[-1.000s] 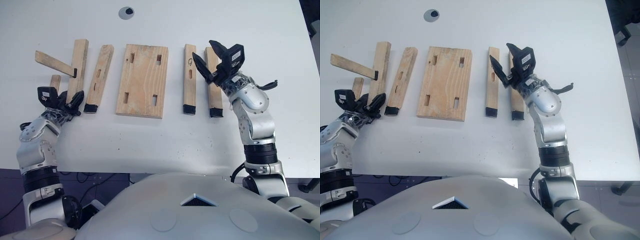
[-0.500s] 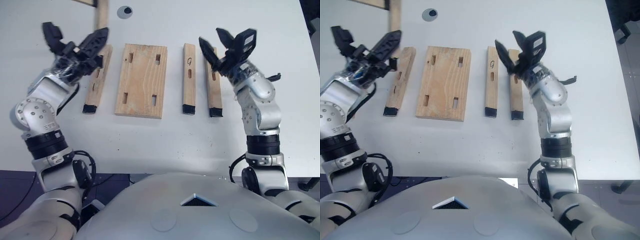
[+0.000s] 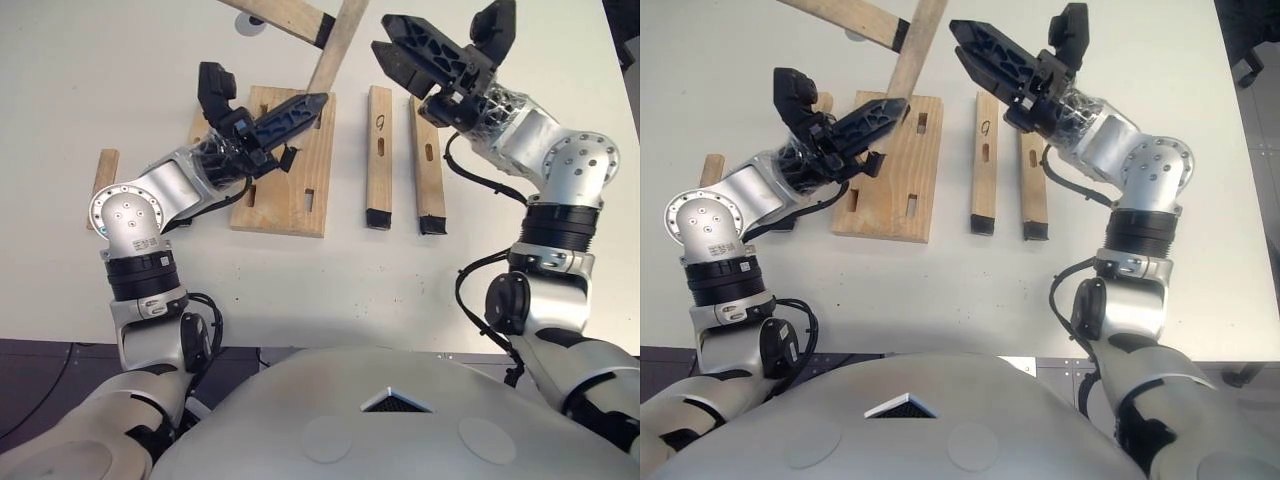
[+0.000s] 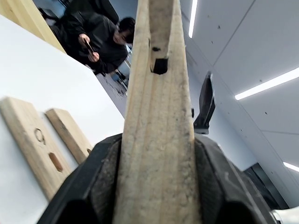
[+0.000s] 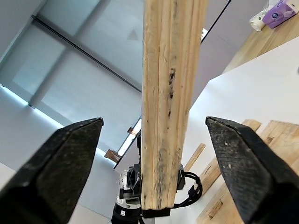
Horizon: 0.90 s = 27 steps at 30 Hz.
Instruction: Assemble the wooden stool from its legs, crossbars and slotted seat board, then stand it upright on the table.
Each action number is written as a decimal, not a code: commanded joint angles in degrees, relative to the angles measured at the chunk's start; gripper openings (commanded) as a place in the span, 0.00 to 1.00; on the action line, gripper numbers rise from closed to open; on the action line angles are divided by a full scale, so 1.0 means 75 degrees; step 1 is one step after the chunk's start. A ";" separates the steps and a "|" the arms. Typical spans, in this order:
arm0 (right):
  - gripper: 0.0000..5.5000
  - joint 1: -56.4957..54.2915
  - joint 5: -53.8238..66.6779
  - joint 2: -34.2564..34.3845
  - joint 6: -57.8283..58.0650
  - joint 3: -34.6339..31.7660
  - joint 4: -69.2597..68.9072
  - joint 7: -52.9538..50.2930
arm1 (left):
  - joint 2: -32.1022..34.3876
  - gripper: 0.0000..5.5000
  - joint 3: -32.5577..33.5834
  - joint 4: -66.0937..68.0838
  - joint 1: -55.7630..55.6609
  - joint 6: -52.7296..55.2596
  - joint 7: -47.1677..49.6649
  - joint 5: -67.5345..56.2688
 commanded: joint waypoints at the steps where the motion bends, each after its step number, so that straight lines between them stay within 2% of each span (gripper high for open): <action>1: 0.73 -0.0090 0.0045 0.0116 0.0192 -0.0063 0.0068 -0.0172 | 0.0070 0.37 -0.0222 -0.0189 0.0040 -0.0016 -0.0158 0.0138; 11: 0.73 -0.0262 0.0020 0.0319 0.0214 -0.0146 0.0418 0.0049 | -0.0191 0.37 -0.0384 -0.0205 -0.0061 -0.0169 -0.0095 0.0164; 19: 0.48 -0.0332 -0.0397 0.0447 -0.0273 -0.0077 0.0735 0.0101 | -0.0214 0.37 -0.0368 -0.0047 -0.0153 -0.0084 0.0016 0.0187; 23: 0.39 -0.0299 -0.0576 0.0586 -0.0445 0.0005 0.0773 0.0182 | -0.0189 0.37 -0.0371 -0.0050 -0.0178 -0.0034 -0.0030 0.0184; 27: 0.38 -0.0280 -0.0695 0.0674 -0.0545 0.0007 0.0794 0.0280 | -0.0070 0.37 -0.0434 0.0034 -0.0188 0.0028 -0.0037 0.0309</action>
